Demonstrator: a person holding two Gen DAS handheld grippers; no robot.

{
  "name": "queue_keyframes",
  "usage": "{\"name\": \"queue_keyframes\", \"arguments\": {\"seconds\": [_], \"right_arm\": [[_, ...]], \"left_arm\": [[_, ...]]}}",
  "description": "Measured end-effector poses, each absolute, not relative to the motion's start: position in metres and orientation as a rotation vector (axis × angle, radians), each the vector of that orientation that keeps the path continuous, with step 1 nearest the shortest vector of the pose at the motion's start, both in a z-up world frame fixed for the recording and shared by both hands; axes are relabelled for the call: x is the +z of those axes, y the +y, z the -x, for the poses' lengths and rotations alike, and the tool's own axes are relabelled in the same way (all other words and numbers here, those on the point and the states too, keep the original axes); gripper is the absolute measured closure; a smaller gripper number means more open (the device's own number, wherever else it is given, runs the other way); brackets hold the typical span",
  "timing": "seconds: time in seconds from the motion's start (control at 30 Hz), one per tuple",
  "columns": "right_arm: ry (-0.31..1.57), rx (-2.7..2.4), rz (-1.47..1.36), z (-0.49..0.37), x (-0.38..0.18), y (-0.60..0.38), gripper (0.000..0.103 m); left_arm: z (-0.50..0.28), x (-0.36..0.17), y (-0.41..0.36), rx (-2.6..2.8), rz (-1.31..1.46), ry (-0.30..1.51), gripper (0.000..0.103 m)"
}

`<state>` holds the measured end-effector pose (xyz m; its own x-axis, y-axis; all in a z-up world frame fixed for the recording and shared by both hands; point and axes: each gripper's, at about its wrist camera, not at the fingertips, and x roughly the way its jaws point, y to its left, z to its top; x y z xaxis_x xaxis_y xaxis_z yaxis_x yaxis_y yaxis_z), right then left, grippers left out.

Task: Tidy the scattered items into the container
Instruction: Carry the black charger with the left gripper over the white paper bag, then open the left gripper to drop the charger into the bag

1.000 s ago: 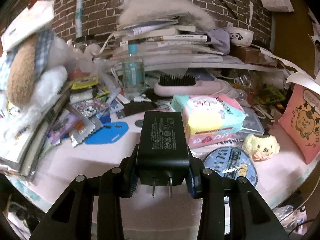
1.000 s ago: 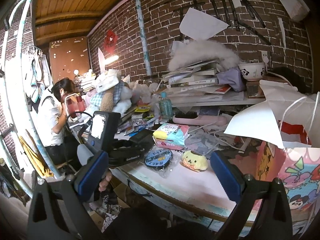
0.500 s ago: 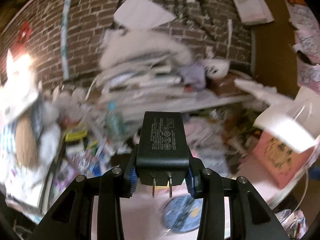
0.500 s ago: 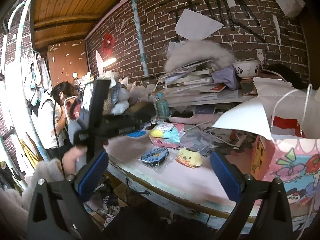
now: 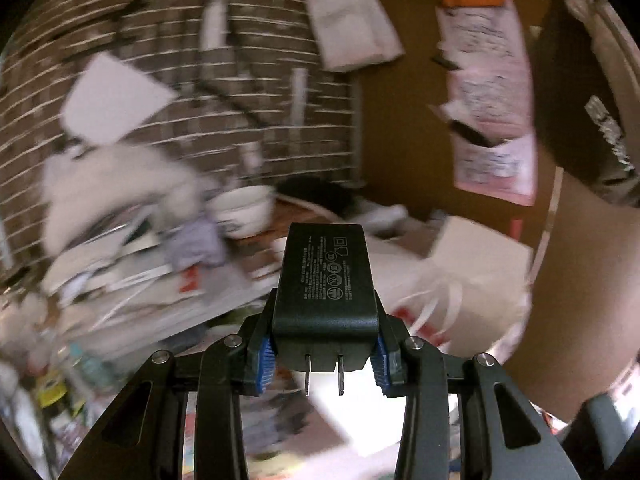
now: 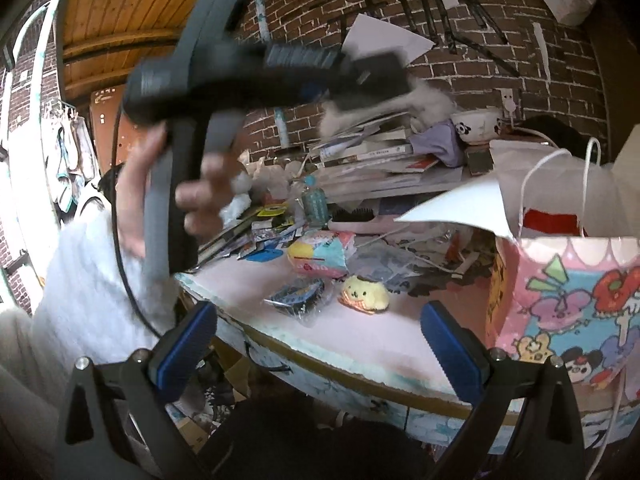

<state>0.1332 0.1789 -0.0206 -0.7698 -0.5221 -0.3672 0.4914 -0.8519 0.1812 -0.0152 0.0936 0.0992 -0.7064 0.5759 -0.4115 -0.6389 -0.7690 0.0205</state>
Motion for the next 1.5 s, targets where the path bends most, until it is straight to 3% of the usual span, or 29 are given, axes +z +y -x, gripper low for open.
{"name": "queue_keyframes", "arguments": {"seconds": [0.43, 0.77, 0.8, 0.83, 0.87, 1.1, 1.13, 1.17, 1.2, 1.27, 1.37, 1.47, 1.5], "right_arm": [[-0.119, -2.57, -0.566, -0.145, -0.025, 0.194, 0.001], [-0.145, -2.582, -0.593, -0.147, -0.029, 0.204, 0.002], [-0.147, -2.579, -0.596, -0.147, -0.029, 0.204, 0.002], [-0.149, -2.576, -0.599, -0.146, -0.029, 0.204, 0.001], [-0.151, -2.573, -0.599, -0.146, -0.03, 0.204, 0.002], [-0.135, -2.576, -0.597, -0.147, -0.028, 0.201, 0.002], [-0.139, -2.577, -0.596, -0.147, -0.028, 0.202, 0.002], [-0.142, -2.577, -0.596, -0.147, -0.028, 0.202, 0.002], [-0.144, -2.577, -0.596, -0.147, -0.028, 0.203, 0.002], [-0.142, -2.575, -0.599, -0.147, -0.028, 0.202, 0.002], [-0.135, -2.566, -0.61, -0.146, -0.03, 0.199, 0.002], [-0.128, -2.559, -0.617, -0.144, -0.031, 0.196, 0.001], [-0.127, -2.555, -0.62, -0.143, -0.031, 0.194, 0.001]], "left_arm": [[0.015, 0.097, 0.225, 2.05, 0.779, 0.303, 0.069], [0.033, 0.083, 0.211, 2.169, 0.823, 0.324, 0.07], [0.037, 0.082, 0.21, 2.182, 0.824, 0.322, 0.071], [0.04, 0.083, 0.208, 2.181, 0.818, 0.307, 0.099], [0.041, 0.085, 0.206, 2.168, 0.813, 0.289, 0.102], [0.032, 0.094, 0.205, 2.201, 0.713, 0.346, 0.102], [0.031, 0.093, 0.204, 2.204, 0.714, 0.345, 0.099], [0.03, 0.093, 0.202, 2.217, 0.709, 0.35, 0.087], [0.029, 0.092, 0.2, 2.225, 0.702, 0.352, 0.065], [0.028, 0.092, 0.194, 2.249, 0.68, 0.342, 0.036], [0.025, 0.096, 0.176, 2.277, 0.621, 0.304, 0.031], [0.021, 0.102, 0.154, 2.314, 0.563, 0.266, 0.013], [0.019, 0.105, 0.144, 2.328, 0.542, 0.246, 0.013]]}}
